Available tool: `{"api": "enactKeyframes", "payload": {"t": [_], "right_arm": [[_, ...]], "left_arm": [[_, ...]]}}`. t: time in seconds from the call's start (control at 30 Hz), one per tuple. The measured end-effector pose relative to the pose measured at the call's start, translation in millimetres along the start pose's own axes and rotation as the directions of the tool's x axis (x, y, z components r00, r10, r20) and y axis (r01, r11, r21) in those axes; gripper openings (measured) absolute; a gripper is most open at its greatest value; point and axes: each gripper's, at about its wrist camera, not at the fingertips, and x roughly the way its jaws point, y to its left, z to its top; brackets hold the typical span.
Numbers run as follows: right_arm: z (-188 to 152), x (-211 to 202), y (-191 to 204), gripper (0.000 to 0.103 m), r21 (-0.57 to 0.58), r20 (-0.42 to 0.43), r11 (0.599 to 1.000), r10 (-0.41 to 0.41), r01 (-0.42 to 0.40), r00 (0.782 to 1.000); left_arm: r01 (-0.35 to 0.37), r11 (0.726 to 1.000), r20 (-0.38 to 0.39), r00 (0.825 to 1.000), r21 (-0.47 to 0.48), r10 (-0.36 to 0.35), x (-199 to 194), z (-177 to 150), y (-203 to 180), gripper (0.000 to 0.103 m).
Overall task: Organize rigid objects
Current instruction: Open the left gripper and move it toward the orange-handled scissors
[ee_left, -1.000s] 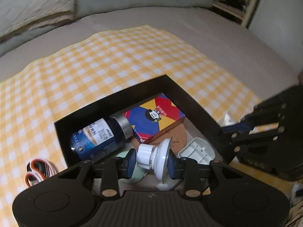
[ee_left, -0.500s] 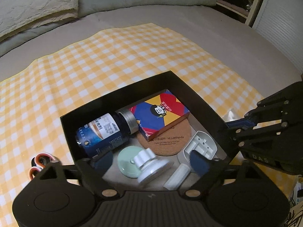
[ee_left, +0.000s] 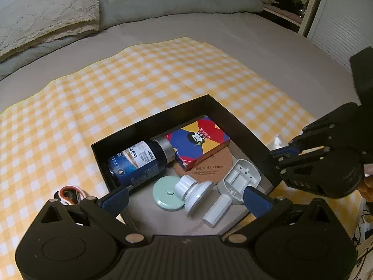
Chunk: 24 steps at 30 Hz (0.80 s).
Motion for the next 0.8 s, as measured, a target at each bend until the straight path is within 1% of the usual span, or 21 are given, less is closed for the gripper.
{"api": "enactKeyframes", "payload": {"t": [0.27, 0.4, 0.5, 0.57, 0.67, 0.8], "right_arm": [[0, 2, 0, 0.009, -0.007, -0.005, 1.0, -0.003, 0.003, 1.0], [0, 3, 1, 0.009, -0.012, -0.007, 1.0, -0.007, 0.007, 1.0], [1, 3, 1, 0.009, -0.013, -0.008, 1.0, -0.008, 0.008, 1.0], [1, 3, 2, 0.009, -0.014, -0.008, 1.0, -0.008, 0.008, 1.0], [1, 3, 2, 0.009, -0.015, -0.008, 1.0, -0.009, 0.009, 1.0], [1, 4, 2, 0.009, -0.018, -0.009, 1.0, -0.007, 0.007, 1.0]], "left_arm": [[-0.015, 1.0, 0.028, 1.0, 0.024, 0.014, -23, -5, 1, 0.103], [-0.029, 0.999, 0.064, 0.998, 0.027, 0.027, -38, -4, 5, 0.103], [-0.054, 0.998, 0.11, 0.993, 0.02, 0.052, -51, 0, 13, 0.103], [-0.074, 0.997, 0.147, 0.986, -0.005, 0.074, -60, 3, 24, 0.103], [-0.11, 0.992, 0.193, 0.974, -0.068, 0.122, -71, 7, 46, 0.103], [-0.164, 0.97, 0.236, 0.95, -0.177, 0.204, -80, 6, 83, 0.103]]}}
